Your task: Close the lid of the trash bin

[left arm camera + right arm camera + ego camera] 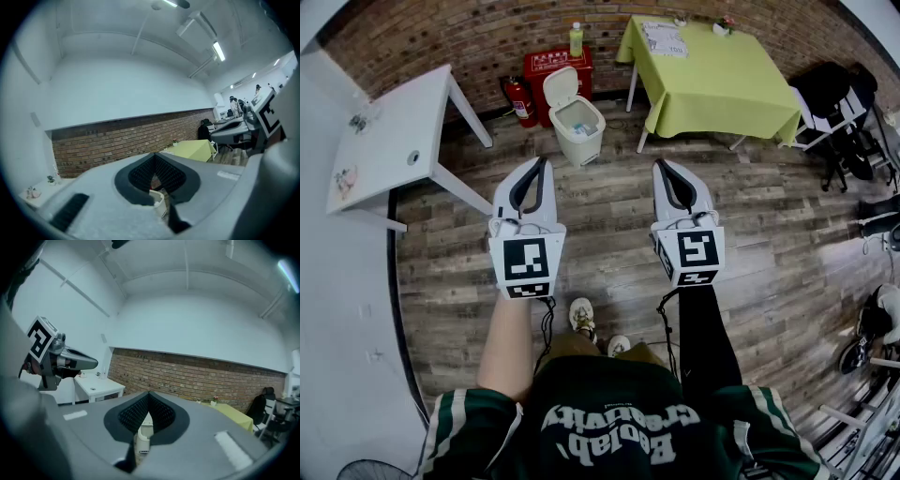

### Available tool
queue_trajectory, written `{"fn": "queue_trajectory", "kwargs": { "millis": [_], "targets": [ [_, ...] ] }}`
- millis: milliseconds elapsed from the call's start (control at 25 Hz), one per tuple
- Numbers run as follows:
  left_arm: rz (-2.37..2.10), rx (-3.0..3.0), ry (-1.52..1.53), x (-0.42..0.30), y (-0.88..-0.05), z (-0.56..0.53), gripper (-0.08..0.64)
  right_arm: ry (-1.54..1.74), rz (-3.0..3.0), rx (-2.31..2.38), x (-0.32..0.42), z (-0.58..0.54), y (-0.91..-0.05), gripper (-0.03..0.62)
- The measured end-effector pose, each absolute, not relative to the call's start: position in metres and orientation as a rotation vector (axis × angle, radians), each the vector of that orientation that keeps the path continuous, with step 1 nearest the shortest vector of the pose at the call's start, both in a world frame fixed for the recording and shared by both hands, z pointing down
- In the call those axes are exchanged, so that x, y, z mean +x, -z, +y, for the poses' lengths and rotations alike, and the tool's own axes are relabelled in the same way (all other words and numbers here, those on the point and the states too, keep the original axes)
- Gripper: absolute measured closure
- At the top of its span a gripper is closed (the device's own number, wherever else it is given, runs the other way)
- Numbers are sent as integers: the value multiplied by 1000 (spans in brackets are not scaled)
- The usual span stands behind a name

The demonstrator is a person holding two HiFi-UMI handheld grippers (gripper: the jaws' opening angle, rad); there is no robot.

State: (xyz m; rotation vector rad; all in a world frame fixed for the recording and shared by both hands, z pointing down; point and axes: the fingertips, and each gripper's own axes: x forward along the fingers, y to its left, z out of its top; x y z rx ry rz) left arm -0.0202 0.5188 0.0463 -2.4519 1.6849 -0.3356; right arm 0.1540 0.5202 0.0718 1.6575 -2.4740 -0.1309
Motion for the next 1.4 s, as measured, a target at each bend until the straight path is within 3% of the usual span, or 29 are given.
{"fn": "queue_trajectory", "kwargs": {
  "millis": [200,520,1000,1120,1200,1400],
  "targets": [
    [1724,-2475,271,24,-46,582,552,124,-2492,1645,194,584,-75,578],
    [1780,-2465,263,28,-51,650,552,90,-2523,1627,209,650,-84,578],
    [1750,-2469,246,-18,-42,664,552,87,-2513,1700,167,658,-73,577],
    [1729,-2491,251,-34,-43,658,551,89,-2509,1712,150,654,-71,522],
    [1698,-2528,258,-40,-47,656,486,94,-2504,1718,140,652,-71,514],
    [1658,-2544,246,-60,-48,655,477,106,-2485,1731,117,654,-70,512]
  ]
}}
